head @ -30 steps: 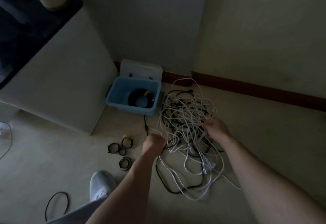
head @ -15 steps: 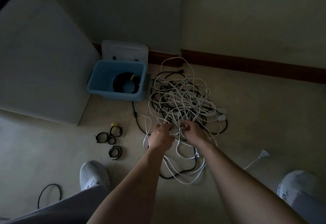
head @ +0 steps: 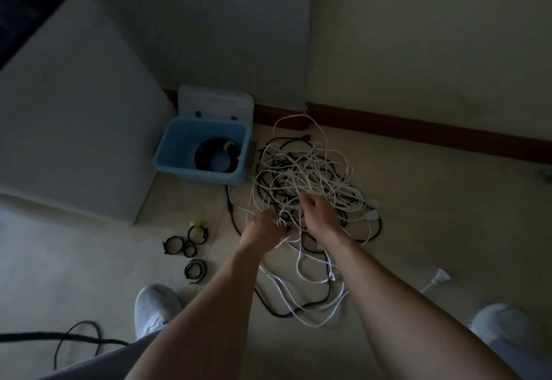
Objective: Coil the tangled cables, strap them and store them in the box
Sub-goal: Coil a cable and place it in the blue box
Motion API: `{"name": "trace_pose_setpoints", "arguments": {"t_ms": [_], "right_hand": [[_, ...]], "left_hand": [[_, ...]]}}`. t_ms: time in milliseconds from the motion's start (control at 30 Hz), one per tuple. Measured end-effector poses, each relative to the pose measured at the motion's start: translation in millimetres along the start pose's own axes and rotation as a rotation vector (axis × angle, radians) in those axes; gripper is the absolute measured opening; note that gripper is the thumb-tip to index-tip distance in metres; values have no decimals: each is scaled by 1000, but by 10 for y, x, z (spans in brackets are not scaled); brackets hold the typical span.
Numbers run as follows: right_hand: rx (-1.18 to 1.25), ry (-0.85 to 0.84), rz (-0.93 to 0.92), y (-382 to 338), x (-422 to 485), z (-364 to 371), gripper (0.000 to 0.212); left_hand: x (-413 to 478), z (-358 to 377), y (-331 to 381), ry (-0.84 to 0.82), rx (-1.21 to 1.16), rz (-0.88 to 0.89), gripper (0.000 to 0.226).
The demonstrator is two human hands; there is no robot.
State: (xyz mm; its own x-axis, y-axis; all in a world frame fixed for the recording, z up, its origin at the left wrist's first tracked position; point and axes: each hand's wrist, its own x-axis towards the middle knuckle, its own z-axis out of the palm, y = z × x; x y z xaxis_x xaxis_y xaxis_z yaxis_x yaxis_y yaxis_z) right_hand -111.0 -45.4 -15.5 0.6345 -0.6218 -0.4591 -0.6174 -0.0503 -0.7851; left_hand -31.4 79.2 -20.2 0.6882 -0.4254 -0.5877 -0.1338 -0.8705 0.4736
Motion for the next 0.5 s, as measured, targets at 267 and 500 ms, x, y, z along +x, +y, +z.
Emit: {"name": "trace_pose_setpoints", "arguments": {"t_ms": [267, 500], "right_hand": [[299, -97, -131, -1090, -506, -663, 46], [495, -281, -286, -2347, -1287, -1268, 48]], "left_hand": [[-459, -955, 652, 59, 123, 214, 56], [-1324, -1804, 1459, 68, 76, 419, 29]]}}
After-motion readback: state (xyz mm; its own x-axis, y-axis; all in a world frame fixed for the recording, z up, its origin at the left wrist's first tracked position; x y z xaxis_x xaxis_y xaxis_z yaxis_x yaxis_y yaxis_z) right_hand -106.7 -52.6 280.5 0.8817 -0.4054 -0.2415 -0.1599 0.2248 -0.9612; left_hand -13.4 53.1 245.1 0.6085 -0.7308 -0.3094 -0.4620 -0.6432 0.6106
